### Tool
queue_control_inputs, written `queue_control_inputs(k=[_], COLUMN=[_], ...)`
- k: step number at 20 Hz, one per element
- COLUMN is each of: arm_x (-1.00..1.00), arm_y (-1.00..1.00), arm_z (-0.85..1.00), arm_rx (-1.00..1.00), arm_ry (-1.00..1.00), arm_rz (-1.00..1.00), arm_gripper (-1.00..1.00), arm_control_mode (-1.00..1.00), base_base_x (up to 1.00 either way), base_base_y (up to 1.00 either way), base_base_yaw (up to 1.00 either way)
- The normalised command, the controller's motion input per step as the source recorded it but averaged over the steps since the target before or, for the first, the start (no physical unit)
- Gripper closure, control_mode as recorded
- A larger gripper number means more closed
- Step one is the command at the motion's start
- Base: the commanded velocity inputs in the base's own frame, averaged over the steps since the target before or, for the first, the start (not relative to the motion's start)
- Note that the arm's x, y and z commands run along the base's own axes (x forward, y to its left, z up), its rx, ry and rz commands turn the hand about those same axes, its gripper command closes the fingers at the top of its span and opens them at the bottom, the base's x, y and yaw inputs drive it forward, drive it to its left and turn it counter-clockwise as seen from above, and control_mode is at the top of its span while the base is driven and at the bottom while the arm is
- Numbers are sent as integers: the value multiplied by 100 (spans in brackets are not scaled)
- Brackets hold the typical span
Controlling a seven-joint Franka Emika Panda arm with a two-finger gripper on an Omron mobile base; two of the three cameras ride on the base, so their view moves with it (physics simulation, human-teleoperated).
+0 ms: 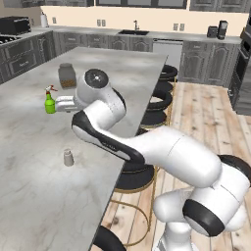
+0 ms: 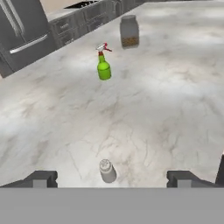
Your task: Move the shaker and syrup bottle from the cabinet to the dining counter.
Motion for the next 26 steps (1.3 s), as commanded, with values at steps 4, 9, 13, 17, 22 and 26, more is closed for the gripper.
queue_control_inputs(k=[4,9,13,17,22,26], arm_x=[-91,-96,-98,-76,-26,-8], arm_y=[-99,-98,-62,-20,-10,-39], arm_z=[14,-2,0,0,9,23], arm_rx=[0,0,0,0,0,-3], arm_ry=[2,1,0,2,10,5], arm_rz=[-10,-4,3,17,16,4], arm_gripper=[-100,-100,-100,-100,-100,-100], arm_control_mode=[-100,-100,-100,-100,-100,-100], base_base_x=[0,0,0,0,0,0], base_base_y=[0,0,0,0,0,0], base_base_yaw=[0,0,0,0,0,0])
